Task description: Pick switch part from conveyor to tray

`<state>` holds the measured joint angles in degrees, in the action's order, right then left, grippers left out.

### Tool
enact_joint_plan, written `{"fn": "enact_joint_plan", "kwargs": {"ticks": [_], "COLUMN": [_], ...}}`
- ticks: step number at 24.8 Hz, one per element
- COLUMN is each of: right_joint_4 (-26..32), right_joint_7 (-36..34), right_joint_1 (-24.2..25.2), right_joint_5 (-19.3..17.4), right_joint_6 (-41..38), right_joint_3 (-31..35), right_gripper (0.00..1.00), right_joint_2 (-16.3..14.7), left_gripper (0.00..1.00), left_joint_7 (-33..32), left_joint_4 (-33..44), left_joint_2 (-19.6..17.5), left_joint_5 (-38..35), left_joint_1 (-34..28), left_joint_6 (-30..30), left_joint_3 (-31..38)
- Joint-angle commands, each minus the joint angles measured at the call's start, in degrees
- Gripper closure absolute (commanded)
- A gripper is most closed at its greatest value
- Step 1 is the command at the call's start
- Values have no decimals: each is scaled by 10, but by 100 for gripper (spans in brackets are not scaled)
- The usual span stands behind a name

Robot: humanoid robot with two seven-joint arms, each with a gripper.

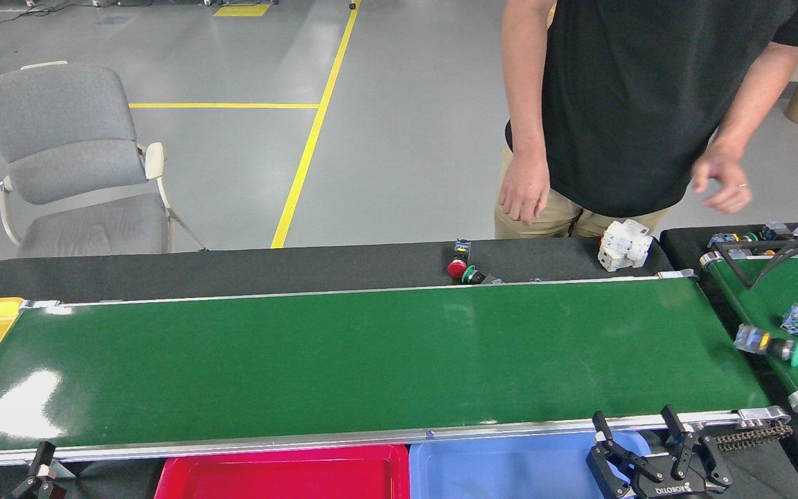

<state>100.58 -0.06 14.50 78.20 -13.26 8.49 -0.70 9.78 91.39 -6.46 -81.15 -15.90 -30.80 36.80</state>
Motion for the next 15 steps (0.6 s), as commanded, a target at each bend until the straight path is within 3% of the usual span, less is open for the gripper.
{"fn": "enact_joint_plan", "kwargs": {"ticks": [1,5,15], "right_joint_4": [8,8,6], "right_joint_7": [-4,-5,-6], "right_joint_1": [-4,-4,0], "right_joint_5": [-1,-2,-2], "right_joint_6": [-6,-6,-4], "right_joint_3": [0,1,5], "right_gripper": [1,1,1], "right_joint_2": [-4,-5,-16], "left_gripper": [0,0,0], "left_joint_7": [0,-47,-51], "left_joint_4": [9,2,1], "left_joint_2": [-7,-18,-18], "left_joint_5": [-1,6,6], "left_joint_1": [0,6,-1], "left_joint_6": [-1,-3,-42], "left_joint_3": [1,2,6]}}
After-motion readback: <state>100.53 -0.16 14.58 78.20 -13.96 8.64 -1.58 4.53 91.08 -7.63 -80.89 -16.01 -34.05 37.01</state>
